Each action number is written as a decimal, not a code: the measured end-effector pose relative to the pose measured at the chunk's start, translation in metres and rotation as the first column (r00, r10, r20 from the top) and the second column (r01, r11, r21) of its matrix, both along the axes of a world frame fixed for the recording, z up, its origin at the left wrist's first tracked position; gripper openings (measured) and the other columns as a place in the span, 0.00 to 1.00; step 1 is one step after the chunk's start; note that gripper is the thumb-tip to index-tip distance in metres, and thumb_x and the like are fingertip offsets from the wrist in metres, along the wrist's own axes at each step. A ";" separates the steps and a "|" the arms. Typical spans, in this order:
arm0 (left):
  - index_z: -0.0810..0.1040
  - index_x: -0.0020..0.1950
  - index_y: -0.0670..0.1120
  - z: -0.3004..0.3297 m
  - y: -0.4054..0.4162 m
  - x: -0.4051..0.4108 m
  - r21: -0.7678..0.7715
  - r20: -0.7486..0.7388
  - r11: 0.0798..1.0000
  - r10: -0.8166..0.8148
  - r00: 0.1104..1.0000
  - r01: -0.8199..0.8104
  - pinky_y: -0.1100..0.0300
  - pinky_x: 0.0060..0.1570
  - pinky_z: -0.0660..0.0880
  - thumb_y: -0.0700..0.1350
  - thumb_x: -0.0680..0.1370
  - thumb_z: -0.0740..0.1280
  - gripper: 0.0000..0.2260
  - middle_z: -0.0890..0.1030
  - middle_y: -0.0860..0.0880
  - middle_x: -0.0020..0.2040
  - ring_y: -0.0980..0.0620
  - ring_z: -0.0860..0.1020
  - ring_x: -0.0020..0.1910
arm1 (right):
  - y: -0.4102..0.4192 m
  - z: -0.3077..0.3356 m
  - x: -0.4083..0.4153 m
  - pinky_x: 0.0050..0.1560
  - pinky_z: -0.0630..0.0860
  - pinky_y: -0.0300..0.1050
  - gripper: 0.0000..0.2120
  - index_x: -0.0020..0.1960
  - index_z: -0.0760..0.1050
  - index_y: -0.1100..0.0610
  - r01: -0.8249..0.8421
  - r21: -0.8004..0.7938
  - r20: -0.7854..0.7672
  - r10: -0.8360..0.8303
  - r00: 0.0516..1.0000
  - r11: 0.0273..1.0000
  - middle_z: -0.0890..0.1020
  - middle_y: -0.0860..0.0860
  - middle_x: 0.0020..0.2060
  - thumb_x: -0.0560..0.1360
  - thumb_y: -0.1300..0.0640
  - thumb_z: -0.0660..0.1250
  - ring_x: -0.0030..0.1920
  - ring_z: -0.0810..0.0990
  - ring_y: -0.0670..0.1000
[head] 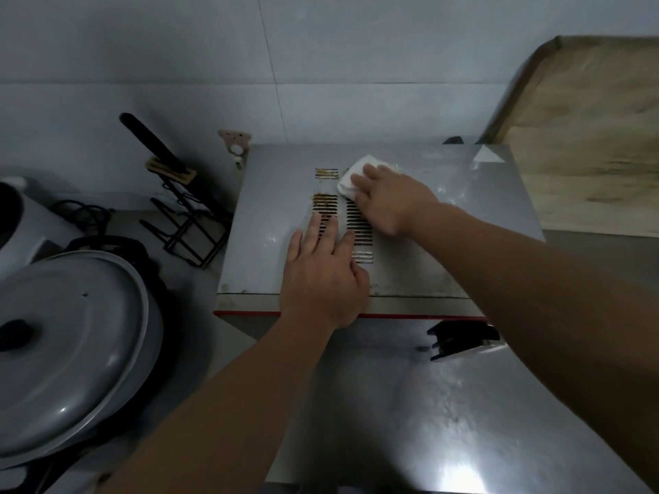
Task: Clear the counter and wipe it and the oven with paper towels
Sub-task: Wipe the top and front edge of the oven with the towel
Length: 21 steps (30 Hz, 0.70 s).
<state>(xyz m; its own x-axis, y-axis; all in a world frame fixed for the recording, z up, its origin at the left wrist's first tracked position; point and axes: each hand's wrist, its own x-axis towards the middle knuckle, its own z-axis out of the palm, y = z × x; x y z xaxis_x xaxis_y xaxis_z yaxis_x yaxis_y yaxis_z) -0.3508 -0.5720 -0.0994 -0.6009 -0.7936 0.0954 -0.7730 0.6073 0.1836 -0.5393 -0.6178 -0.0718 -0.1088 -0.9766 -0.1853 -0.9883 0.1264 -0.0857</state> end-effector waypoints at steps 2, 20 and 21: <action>0.66 0.78 0.50 -0.001 -0.001 0.000 0.006 -0.008 1.000 0.006 1.000 -0.006 0.47 0.79 0.47 0.55 0.78 0.49 0.28 0.60 0.47 0.81 0.47 0.49 0.81 | -0.007 0.002 0.003 0.69 0.64 0.55 0.25 0.74 0.62 0.53 -0.007 -0.014 -0.037 0.006 0.999 1.000 0.65 0.56 0.73 0.82 0.45 0.43 0.72 0.65 0.58; 0.45 0.82 0.48 0.007 -0.007 -0.012 0.100 0.198 0.992 -0.097 0.975 0.078 0.44 0.78 0.45 0.58 0.81 0.45 0.31 0.45 0.45 0.83 0.47 0.42 0.81 | 0.113 0.006 -0.004 0.77 0.51 0.55 0.26 0.78 0.58 0.45 0.122 -0.016 0.041 -0.121 0.992 0.992 0.57 0.48 0.79 0.82 0.42 0.43 0.78 0.54 0.51; 0.43 0.82 0.48 0.006 -0.008 -0.012 0.106 0.215 0.991 -0.105 0.971 0.084 0.43 0.78 0.44 0.60 0.81 0.44 0.32 0.43 0.45 0.83 0.48 0.41 0.81 | 0.099 0.005 -0.010 0.76 0.52 0.56 0.26 0.78 0.57 0.46 0.138 -0.021 0.023 -0.138 0.990 0.990 0.57 0.49 0.79 0.82 0.42 0.43 0.78 0.55 0.52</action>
